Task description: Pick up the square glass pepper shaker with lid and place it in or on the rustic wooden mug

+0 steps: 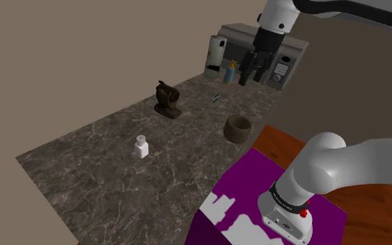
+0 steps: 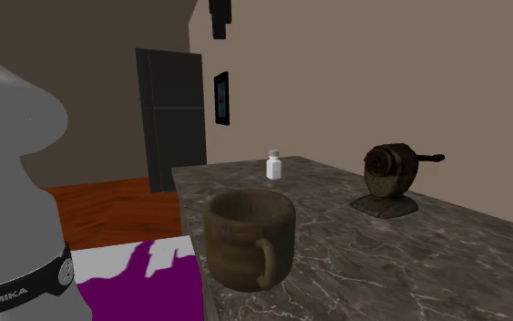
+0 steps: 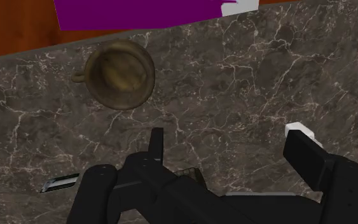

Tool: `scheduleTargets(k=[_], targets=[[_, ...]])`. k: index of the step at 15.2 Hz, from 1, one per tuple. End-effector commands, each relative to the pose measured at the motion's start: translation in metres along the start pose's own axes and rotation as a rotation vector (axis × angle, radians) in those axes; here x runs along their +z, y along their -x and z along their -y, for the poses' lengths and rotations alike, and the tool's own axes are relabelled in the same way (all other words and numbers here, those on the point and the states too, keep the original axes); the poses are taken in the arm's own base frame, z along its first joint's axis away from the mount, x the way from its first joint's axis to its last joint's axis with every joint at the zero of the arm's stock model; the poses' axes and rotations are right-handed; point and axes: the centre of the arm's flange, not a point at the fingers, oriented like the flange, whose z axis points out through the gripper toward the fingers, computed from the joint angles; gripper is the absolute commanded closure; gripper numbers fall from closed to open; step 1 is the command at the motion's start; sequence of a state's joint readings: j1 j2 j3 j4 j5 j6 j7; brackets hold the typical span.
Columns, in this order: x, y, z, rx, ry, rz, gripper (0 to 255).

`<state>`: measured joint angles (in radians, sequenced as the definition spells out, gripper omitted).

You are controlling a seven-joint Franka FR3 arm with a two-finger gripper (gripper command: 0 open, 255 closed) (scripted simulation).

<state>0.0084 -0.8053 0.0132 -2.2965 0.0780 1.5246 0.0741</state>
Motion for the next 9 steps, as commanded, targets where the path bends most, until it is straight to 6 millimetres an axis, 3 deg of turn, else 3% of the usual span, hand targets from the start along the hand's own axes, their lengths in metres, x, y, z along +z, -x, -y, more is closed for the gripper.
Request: scheduleTargets(k=[1,9], targets=[[0.0,0.0,0.0,0.0,0.0,0.0,0],[0.058,-0.06,0.076,0.0,0.025,0.052,0]])
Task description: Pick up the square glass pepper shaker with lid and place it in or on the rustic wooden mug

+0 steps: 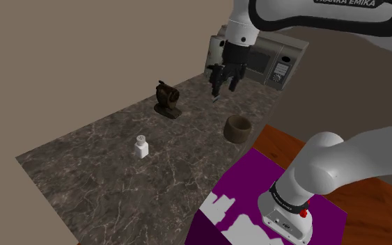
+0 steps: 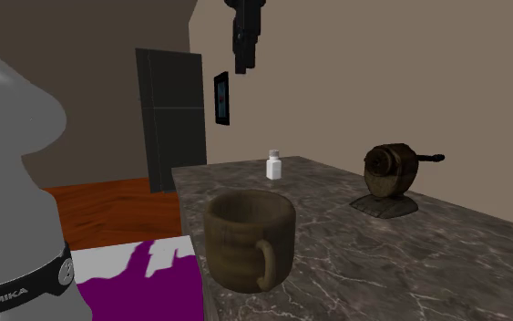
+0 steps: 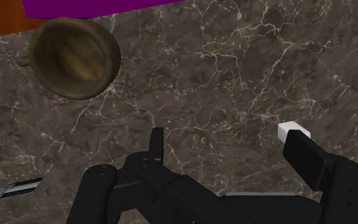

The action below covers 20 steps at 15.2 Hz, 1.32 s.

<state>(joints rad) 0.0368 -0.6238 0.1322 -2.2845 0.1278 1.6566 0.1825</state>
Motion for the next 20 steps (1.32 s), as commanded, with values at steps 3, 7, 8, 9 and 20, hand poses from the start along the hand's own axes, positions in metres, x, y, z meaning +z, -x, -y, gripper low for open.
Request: scheduleTargets(k=[3,7,8,9,20], targets=[[0.028,-0.032,0.038,0.0,0.012,0.026,0],[0.058,-0.061,0.076,0.0,0.025,0.051,0],[0.065,-0.068,0.085,0.0,0.028,0.058,0],[0.073,-0.075,0.095,0.0,0.031,0.064,0],[0.162,-0.151,0.195,0.0,0.066,0.135,0]])
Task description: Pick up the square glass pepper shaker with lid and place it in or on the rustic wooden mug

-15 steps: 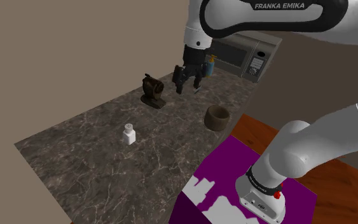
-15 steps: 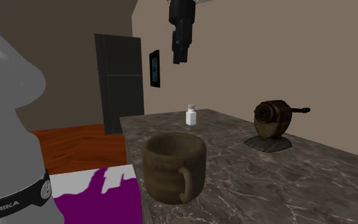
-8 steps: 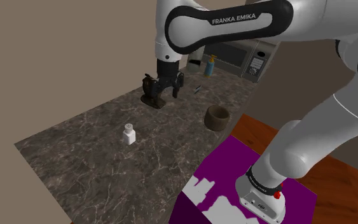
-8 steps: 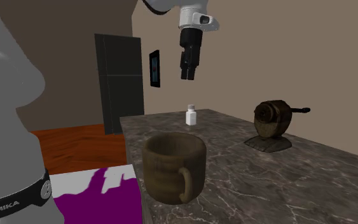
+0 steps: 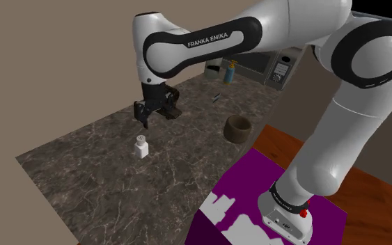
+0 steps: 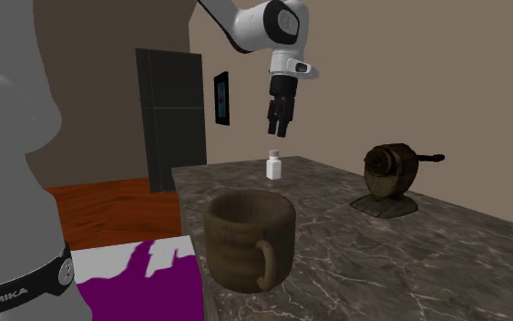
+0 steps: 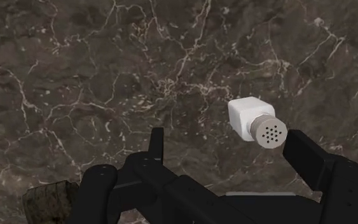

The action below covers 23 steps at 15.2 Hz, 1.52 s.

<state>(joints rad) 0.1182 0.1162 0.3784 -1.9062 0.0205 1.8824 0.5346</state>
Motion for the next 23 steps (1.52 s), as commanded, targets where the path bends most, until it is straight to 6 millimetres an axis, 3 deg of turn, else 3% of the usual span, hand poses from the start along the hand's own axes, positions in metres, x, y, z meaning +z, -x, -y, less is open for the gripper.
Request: scheduleTargets(k=[1,6,14,22,23], targets=[[0.016,-0.015,0.019,0.001,0.006,0.014,0],[0.053,-0.052,0.067,0.001,0.022,0.046,0],[0.094,-0.051,0.067,0.001,0.023,0.047,0],[0.094,-0.051,0.067,0.001,0.023,0.047,0],[0.094,-0.051,0.067,0.001,0.023,0.047,255]])
